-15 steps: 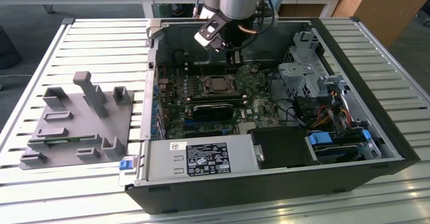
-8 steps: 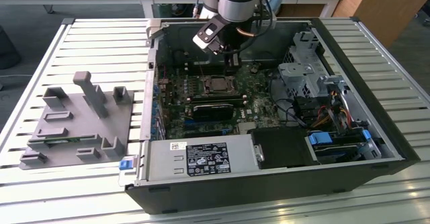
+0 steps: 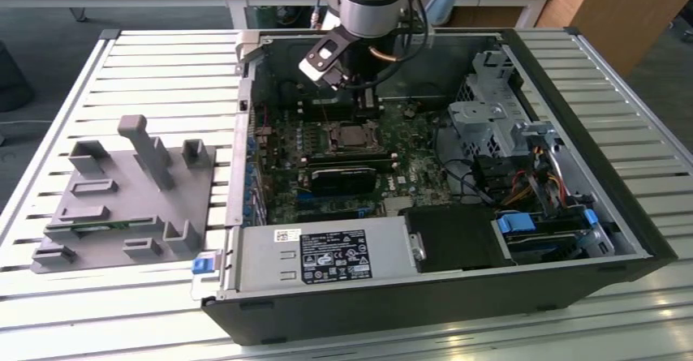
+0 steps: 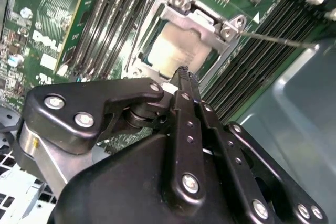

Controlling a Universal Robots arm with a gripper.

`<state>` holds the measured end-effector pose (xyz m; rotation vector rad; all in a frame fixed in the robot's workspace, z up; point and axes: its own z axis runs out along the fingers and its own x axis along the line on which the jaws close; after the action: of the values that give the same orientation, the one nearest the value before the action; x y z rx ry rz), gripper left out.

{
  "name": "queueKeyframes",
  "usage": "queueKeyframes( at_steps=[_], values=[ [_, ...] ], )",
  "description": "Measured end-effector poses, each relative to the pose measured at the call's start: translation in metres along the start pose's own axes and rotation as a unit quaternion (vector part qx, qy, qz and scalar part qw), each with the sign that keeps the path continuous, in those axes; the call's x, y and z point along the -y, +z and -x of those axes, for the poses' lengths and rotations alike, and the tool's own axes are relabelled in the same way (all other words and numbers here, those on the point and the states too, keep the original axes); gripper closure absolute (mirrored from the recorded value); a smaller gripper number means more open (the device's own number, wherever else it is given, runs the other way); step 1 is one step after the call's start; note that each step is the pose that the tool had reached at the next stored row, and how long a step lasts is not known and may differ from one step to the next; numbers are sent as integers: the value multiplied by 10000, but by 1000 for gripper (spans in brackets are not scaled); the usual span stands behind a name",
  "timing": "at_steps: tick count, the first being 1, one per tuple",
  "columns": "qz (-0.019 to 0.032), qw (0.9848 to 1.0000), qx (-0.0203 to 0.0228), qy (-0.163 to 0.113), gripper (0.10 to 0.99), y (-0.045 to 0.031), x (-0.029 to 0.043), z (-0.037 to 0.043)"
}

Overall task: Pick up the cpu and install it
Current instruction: 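Close the cpu cover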

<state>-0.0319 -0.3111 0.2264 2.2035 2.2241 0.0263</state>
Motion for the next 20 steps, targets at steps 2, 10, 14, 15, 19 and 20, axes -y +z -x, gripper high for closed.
queueKeyframes(
  at_steps=[2,10,14,15,19,20],
  values=[
    [0,10000,0,0,980,14,22,0],
    [0,10000,1,0,980,86,75,0],
    [0,10000,0,0,980,91,117,-1],
    [0,10000,0,0,980,93,133,-1],
    [0,10000,0,0,980,113,200,-1],
    [0,10000,0,0,980,121,209,-2]
  ],
)
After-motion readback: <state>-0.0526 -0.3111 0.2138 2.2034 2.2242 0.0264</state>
